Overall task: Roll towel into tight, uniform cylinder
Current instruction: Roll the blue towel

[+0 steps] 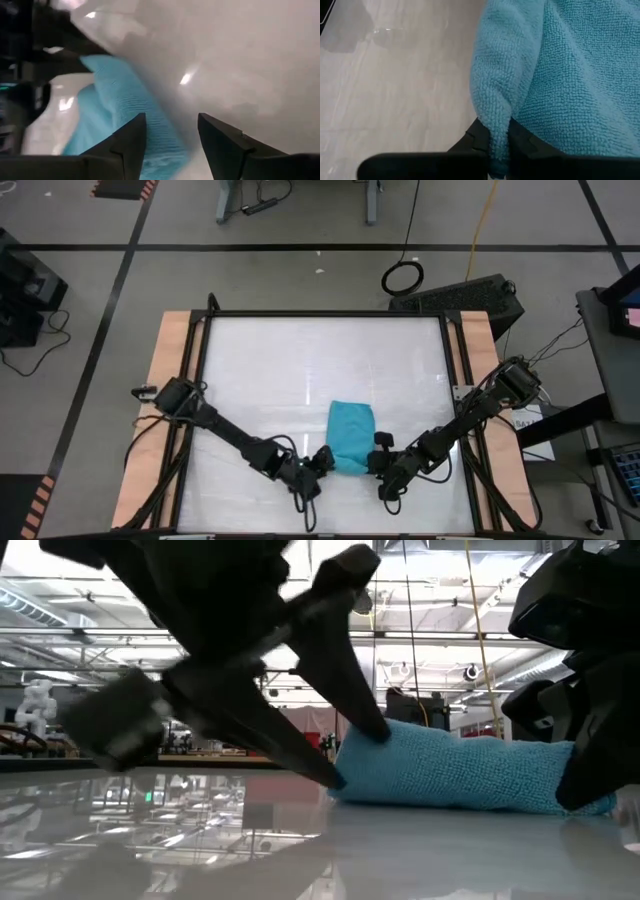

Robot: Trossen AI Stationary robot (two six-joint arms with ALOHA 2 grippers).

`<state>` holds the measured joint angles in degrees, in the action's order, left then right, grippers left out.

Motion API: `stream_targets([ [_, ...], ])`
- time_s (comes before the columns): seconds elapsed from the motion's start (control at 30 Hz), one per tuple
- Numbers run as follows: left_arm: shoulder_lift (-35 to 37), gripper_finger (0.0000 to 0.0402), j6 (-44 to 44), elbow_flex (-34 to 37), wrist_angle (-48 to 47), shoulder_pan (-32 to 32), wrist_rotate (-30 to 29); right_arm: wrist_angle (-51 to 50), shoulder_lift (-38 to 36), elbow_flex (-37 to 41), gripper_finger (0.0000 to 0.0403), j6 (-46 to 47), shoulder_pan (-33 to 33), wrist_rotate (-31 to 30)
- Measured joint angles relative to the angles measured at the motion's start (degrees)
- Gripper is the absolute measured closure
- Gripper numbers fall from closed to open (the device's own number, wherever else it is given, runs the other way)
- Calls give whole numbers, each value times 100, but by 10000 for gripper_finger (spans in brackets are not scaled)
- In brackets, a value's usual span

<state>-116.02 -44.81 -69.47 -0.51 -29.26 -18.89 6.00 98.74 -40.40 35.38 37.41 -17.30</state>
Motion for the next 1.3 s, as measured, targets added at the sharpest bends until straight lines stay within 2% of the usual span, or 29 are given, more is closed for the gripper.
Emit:
stream_targets([
  [0.1, -107, 217, -334, 0, 294, 5, -324, 9, 0, 0, 387, 66, 2, -9],
  [0.27, -114, 217, -685, -2, 466, -16, -397, 13, -2, -2, 387, 136, 2, -15],
  [0.57, -354, 217, -668, -12, 284, 204, -566, 89, -2, -2, 387, 122, 2, -31],
  [0.77, -473, 219, 86, -37, 240, 432, -535, 159, -2, -2, 387, 138, 2, -22],
  [0.87, -477, 242, 624, -24, 212, 556, -266, 189, -2, -2, 382, 138, 4, -27],
  [0.97, -485, 297, 849, -22, 129, 642, 87, 201, -2, -2, 358, -10, 11, -41],
  [1.07, -490, 370, 852, -19, 9, 670, 318, 201, -3, -2, 309, -136, 24, -68],
  [1.1, -491, 383, 852, -17, -20, 675, 363, 175, -21, -2, 290, -172, 24, -68],
  [1.23, -499, 386, 900, -15, -55, 695, 481, -117, -164, -2, 214, -171, 60, -259],
  [1.3, -493, 389, 1107, -14, -76, 768, 749, -327, -295, -2, 190, -146, 146, -512],
])
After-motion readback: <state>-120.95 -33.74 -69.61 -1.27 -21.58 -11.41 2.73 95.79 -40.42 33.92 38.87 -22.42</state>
